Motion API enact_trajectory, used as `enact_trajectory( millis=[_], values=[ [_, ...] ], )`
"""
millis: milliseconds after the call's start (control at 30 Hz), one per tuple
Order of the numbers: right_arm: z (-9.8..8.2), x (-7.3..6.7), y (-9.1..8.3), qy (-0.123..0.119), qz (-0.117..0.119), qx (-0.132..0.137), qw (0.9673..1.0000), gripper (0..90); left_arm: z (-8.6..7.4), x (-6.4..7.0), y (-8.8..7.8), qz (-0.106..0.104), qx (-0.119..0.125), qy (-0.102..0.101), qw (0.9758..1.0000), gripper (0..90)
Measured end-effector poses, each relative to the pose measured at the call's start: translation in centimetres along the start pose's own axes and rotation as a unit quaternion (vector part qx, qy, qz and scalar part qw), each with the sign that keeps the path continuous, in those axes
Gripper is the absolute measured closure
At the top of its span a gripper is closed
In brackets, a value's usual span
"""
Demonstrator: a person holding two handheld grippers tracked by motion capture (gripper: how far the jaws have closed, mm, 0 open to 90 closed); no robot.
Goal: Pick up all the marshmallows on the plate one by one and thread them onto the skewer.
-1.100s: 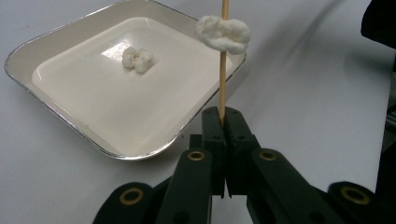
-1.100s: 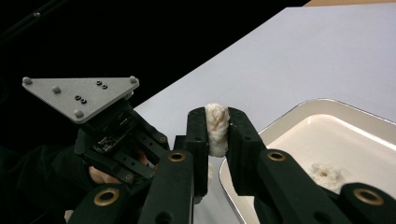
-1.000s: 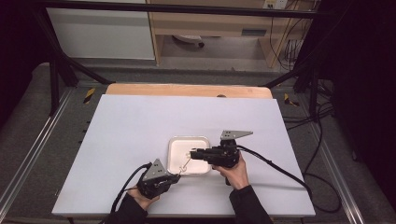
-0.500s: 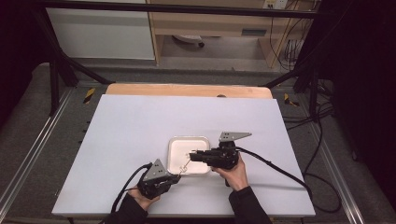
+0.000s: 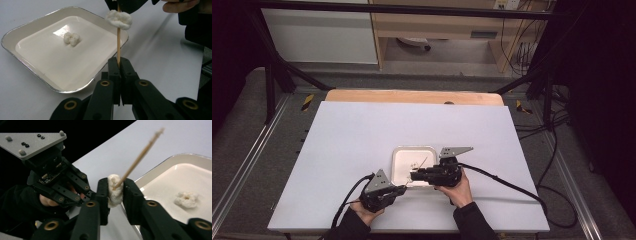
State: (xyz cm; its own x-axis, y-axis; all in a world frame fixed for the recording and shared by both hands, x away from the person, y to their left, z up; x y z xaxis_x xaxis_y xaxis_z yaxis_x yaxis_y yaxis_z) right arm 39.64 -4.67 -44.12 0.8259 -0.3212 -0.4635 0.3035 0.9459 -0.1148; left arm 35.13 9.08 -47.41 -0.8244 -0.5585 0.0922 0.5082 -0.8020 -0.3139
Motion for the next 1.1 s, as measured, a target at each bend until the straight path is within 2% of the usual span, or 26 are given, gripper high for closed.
enact_trajectory(
  millis=[67, 167, 233, 433, 567, 700, 800, 933, 1000, 1100],
  values=[
    [0.5, 0.0, -0.3, -0.009, -0.008, 0.009, 0.9999, 61.2, 0.0, -0.2, -0.1, 0.003, 0.001, -0.004, 1.0, 88.1],
    [1.3, -0.1, -0.9, -0.037, -0.023, 0.022, 0.9988, 50.1, 0.1, -0.5, -0.4, 0.007, 0.003, -0.01, 0.9999, 88.1],
    [1.7, 0.2, -1.5, -0.057, -0.046, 0.022, 0.997, 42.7, 0.1, -0.8, -0.6, 0.01, 0.002, -0.011, 0.9999, 88.1],
    [1.5, 1.6, -2.7, -0.094, -0.107, 0.003, 0.9898, 22.7, 0.1, -1.4, -0.8, 0.017, -0.002, -0.017, 0.9997, 88.1],
    [0.9, 2.3, -3.3, -0.11, -0.134, -0.022, 0.9846, 13.2, 0.2, -1.7, -1.1, 0.021, -0.002, -0.02, 0.9996, 88.0],
    [0.3, 2.8, -3.5, -0.122, -0.153, -0.046, 0.9797, 7.5, 0.3, -2.0, -1.4, 0.022, -0.003, -0.023, 0.9995, 88.0],
    [0.0, 3.0, -3.4, -0.124, -0.16, -0.061, 0.9774, 6.3, 0.3, -2.2, -1.5, 0.024, -0.005, -0.023, 0.9994, 87.9],
    [-0.1, 3.4, -3.2, -0.133, -0.167, -0.061, 0.9752, 6.0, 0.3, -2.4, -1.6, 0.026, -0.009, -0.021, 0.9994, 87.8],
    [-0.1, 3.5, -3.1, -0.131, -0.169, -0.06, 0.975, 5.7, 0.3, -2.5, -1.7, 0.027, -0.01, -0.019, 0.9994, 87.8],
    [0.0, 3.7, -2.8, -0.131, -0.178, -0.068, 0.973, 4.4, 0.4, -2.7, -1.8, 0.028, -0.01, -0.019, 0.9994, 87.7]
  ],
)
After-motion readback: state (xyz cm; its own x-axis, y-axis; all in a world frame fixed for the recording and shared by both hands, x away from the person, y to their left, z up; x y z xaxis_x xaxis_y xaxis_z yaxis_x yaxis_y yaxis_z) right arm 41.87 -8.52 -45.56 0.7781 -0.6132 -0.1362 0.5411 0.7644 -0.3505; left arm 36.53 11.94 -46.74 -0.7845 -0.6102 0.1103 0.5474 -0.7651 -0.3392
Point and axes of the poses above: each handheld gripper's, and its own axes: y roughly forward along the jaws, z roughly out of its top, x roughly to its right, the point moved 7 cm from there along y, roughly forward along the jaws, and after that the axes turned 14 degrees about x, right-handed, at the moved point
